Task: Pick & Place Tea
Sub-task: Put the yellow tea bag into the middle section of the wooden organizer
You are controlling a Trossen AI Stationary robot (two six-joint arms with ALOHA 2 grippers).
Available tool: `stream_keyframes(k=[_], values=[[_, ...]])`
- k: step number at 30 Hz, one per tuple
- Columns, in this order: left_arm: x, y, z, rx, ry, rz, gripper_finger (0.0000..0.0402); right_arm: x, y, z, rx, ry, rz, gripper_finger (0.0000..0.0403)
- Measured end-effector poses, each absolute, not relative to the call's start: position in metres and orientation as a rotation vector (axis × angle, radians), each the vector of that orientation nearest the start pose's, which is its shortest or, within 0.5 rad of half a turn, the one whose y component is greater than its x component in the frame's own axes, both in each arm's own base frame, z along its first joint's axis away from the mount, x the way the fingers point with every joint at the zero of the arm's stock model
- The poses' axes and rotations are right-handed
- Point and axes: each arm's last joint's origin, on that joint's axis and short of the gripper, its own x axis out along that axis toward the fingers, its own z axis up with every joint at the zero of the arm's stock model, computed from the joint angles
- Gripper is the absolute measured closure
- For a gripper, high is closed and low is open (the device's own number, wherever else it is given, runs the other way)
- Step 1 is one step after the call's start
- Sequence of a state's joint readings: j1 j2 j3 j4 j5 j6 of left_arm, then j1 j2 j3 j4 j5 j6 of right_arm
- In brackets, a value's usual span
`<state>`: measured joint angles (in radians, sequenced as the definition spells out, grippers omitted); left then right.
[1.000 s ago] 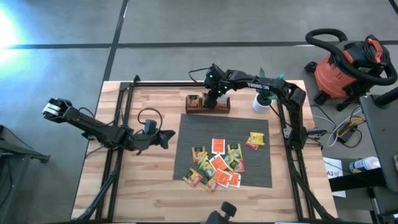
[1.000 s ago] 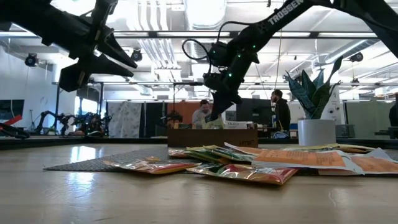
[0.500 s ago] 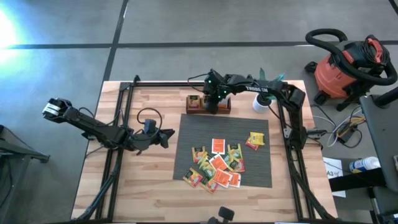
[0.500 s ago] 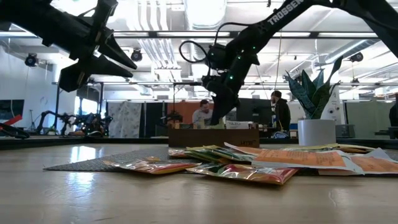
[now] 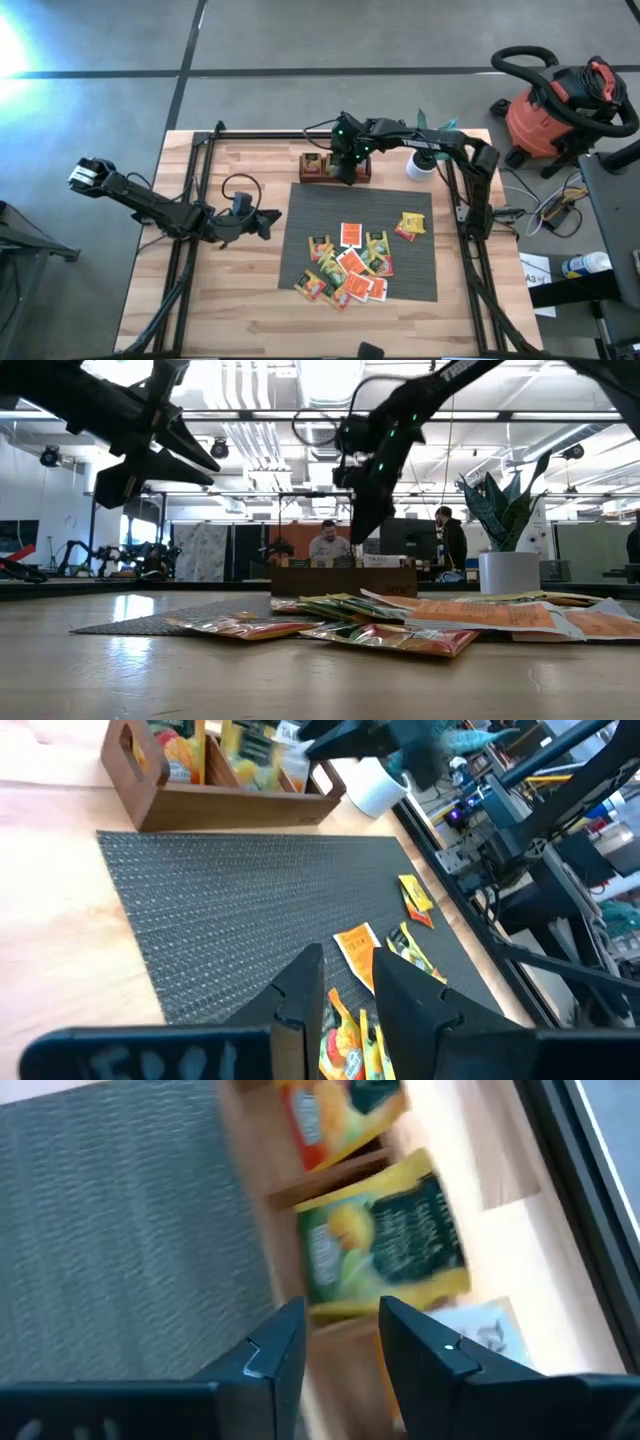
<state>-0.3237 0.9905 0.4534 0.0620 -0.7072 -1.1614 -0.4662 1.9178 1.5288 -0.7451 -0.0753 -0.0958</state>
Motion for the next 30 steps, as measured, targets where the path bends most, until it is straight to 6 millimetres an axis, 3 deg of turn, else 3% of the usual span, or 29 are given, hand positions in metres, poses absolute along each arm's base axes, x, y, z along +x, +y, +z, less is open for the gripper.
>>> stream_keyframes(k=[4,8,14,21,30], values=[[0.192,-0.045,0.209,-0.902,0.170,0.536,0.0317,0.350,-0.157,0.242,0.239,1.155,-0.258,0.0282],[0.192,-0.046,0.209,-0.895,0.179,0.527,0.0317,0.333,-0.132,0.243,0.393,1.347,-0.194,0.0286],[0.192,-0.045,0.207,-0.869,0.184,0.532,0.0317,0.311,-0.100,0.219,0.474,1.526,-0.262,0.0284],[0.190,-0.046,0.200,-0.875,0.225,0.511,0.0317,0.272,-0.064,0.181,0.628,1.701,-0.439,0.0282],[0.189,-0.046,0.197,-0.866,0.242,0.507,0.0317,0.223,-0.036,0.169,0.683,1.691,-0.767,0.0274]])
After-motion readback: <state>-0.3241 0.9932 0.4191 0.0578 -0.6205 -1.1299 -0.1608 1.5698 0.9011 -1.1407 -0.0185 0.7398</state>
